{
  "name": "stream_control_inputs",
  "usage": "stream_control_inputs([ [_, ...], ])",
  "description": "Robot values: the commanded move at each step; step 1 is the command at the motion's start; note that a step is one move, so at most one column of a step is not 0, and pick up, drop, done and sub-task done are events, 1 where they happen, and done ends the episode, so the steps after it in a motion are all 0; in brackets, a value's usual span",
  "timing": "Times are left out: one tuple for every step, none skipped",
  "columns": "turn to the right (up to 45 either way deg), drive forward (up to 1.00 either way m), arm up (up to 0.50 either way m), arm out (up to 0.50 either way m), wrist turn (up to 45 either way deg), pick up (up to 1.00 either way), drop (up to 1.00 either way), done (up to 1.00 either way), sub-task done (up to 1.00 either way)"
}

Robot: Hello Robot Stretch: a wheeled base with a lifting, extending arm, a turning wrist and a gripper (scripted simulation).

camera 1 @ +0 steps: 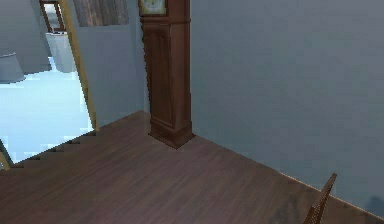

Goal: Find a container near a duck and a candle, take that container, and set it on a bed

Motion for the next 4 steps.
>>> stream_control_inputs([
  [0.0, 0.00, 0.00, 0.00, 12.0, 0.00, 0.00, 0.00, 0.00],
  [0.0, 0.00, -0.30, 0.00, 0.0, 0.00, 0.00, 0.00, 0.00],
  [0.0, 0.00, 0.00, 0.00, 0.0, 1.00, 0.00, 0.00, 0.00],
  [0.0, 0.00, 0.10, 0.00, 0.0, 0.00, 0.00, 0.00, 0.00],
])
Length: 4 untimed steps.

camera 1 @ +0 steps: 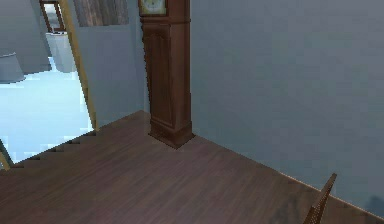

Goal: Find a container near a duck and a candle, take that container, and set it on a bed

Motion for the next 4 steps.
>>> stream_control_inputs([
  [0.0, 0.00, 0.32, 0.00, 0.0, 0.00, 0.00, 0.00, 0.00],
  [0.0, 0.00, 0.00, 0.00, -45.0, 0.00, 0.00, 0.00, 0.00],
  [0.0, 0.00, 0.00, 0.00, -45.0, 0.00, 0.00, 0.00, 0.00],
  [0.0, 0.00, 0.00, 0.00, -6.0, 0.00, 0.00, 0.00, 0.00],
])
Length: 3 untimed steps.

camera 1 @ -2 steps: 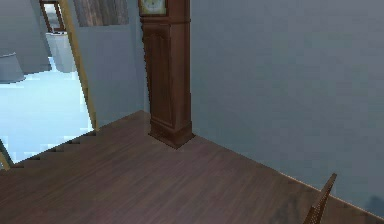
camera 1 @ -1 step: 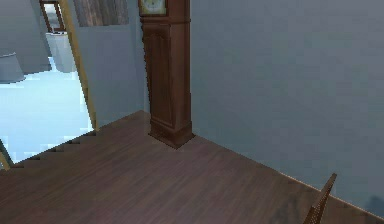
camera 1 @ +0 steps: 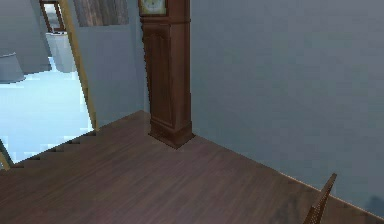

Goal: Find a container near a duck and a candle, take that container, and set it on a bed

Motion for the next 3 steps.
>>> stream_control_inputs([
  [0.0, 0.00, 0.00, -0.42, 0.0, 0.00, 0.00, 0.00, 0.00],
  [-33.0, 0.00, 0.00, 0.00, 0.0, 0.00, 0.00, 0.00, 0.00],
  [0.0, 1.00, 0.00, 0.00, 0.0, 0.00, 0.00, 0.00, 0.00],
])
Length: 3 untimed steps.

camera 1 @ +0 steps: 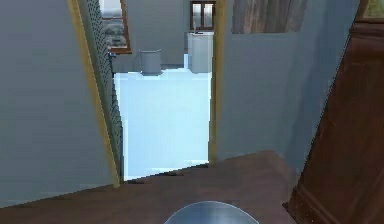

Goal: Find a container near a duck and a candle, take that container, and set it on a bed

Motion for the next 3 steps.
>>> stream_control_inputs([
  [0.0, 1.00, 0.00, 0.00, 0.0, 0.00, 0.00, 0.00, 0.00],
  [-3.0, 0.00, 0.00, 0.00, 0.0, 0.00, 0.00, 0.00, 0.00],
  [0.0, 0.65, 0.00, 0.00, 0.0, 0.00, 0.00, 0.00, 0.00],
])
